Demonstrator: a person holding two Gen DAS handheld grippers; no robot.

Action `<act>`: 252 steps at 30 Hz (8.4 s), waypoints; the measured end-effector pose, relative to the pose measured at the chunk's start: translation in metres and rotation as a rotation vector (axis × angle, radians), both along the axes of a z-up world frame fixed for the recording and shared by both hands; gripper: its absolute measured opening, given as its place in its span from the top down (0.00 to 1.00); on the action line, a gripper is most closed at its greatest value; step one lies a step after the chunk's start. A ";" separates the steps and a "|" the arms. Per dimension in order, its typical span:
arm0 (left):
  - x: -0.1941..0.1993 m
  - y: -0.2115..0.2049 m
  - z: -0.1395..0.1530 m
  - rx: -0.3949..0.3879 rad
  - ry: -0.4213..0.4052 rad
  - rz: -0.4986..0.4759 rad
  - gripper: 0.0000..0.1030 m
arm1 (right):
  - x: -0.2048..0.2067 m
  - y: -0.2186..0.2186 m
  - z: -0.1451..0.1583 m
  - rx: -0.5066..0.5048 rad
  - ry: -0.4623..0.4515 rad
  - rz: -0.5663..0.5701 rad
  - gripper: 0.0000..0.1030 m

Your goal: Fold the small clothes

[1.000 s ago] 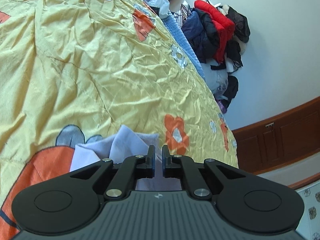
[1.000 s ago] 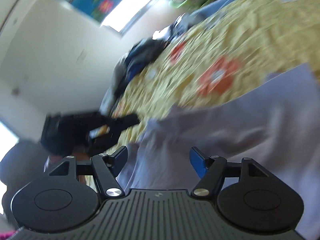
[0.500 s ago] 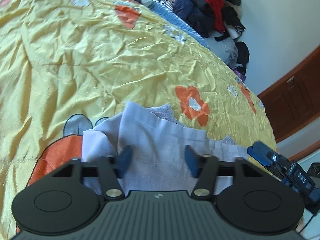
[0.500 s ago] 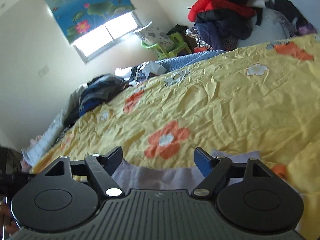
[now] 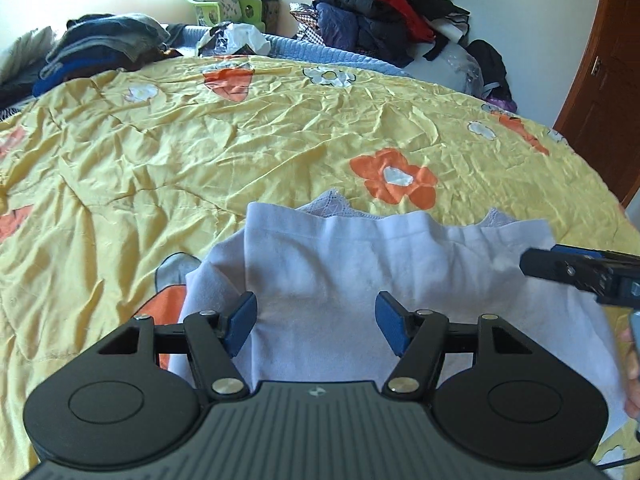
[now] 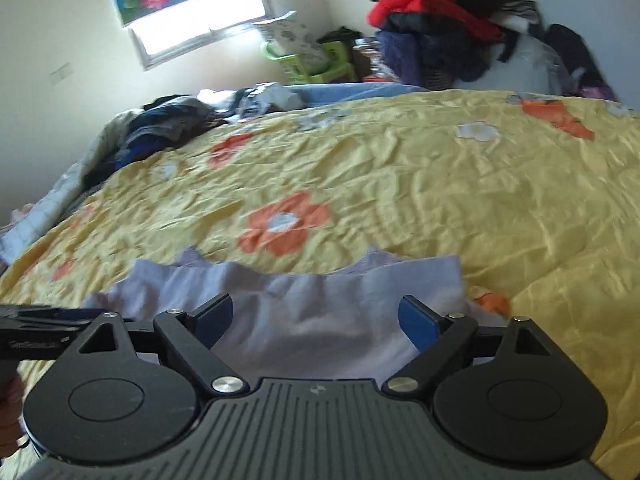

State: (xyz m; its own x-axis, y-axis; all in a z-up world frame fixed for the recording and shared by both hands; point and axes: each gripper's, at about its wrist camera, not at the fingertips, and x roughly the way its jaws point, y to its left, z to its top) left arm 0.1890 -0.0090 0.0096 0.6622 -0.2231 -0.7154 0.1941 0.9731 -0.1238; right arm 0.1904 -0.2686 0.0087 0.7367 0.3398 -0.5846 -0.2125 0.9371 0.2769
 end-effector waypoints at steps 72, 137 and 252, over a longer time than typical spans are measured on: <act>-0.084 0.002 -0.043 0.104 -0.196 0.095 0.00 | -0.106 0.049 -0.044 -0.279 -0.083 -0.124 0.00; -0.083 0.002 -0.043 0.103 -0.195 0.095 0.00 | -0.106 0.048 -0.043 -0.273 -0.083 -0.124 0.00; 0.057 0.087 -0.036 -0.430 0.203 -0.025 0.84 | -0.172 0.282 -0.064 -0.972 -0.388 0.208 0.78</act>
State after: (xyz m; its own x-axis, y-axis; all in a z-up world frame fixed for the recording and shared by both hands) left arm 0.2458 0.0782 -0.0265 0.5091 -0.5418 -0.6688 0.1471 0.8204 -0.5526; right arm 0.0180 0.0137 -0.0558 0.9118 -0.0055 -0.4107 -0.3072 0.6545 -0.6908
